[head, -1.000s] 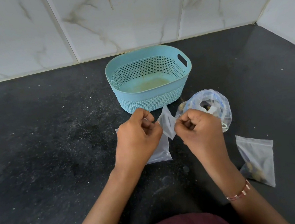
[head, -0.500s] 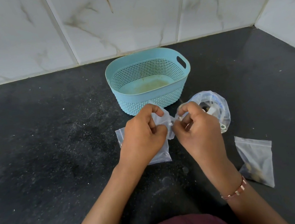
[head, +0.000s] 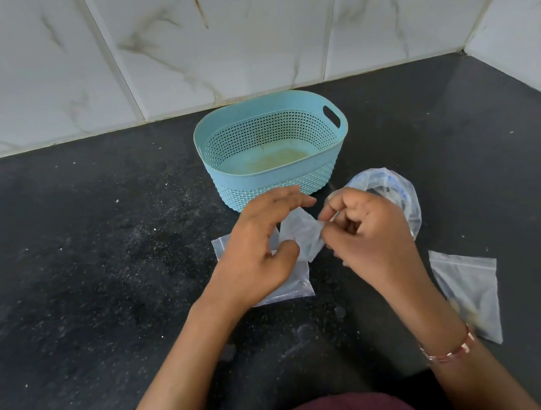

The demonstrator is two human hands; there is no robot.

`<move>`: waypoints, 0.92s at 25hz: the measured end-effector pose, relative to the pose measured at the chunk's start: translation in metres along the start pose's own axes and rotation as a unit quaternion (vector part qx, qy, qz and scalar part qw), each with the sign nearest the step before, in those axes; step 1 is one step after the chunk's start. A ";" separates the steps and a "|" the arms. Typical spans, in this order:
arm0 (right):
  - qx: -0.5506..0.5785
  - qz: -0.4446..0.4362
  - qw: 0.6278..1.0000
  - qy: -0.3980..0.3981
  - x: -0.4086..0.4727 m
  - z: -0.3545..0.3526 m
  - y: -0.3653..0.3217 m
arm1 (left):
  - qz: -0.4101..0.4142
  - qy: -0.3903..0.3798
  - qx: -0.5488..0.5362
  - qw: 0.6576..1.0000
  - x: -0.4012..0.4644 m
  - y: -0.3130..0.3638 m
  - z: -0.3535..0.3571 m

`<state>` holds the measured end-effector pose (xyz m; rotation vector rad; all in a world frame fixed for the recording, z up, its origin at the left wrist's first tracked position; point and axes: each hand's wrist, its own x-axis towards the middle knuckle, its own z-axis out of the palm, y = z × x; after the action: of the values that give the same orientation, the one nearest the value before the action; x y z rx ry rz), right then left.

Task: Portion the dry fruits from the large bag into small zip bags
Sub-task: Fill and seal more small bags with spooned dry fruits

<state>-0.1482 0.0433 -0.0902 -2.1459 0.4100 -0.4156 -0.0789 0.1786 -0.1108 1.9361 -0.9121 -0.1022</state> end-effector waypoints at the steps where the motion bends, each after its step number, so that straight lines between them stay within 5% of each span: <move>1: 0.024 0.015 0.999 -0.019 0.000 -0.004 -0.003 | 0.008 -0.020 -0.027 0.999 -0.001 -0.001 0.000; 5: 0.083 0.050 0.995 -0.036 -0.001 -0.016 -0.010 | 0.024 -0.032 -0.083 0.996 -0.009 -0.002 0.007; 11: 0.100 0.084 0.991 -0.035 -0.004 -0.022 -0.010 | 0.007 -0.042 -0.029 0.999 -0.009 -0.006 0.024; 23: 0.075 0.113 0.990 0.042 -0.025 -0.045 0.010 | -0.021 -0.054 -0.126 0.990 -0.011 0.002 0.045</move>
<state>-0.1917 0.0165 -0.0770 -1.9154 0.6413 -0.3957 -0.1069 0.1517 -0.1366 1.7282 -0.8841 -0.3351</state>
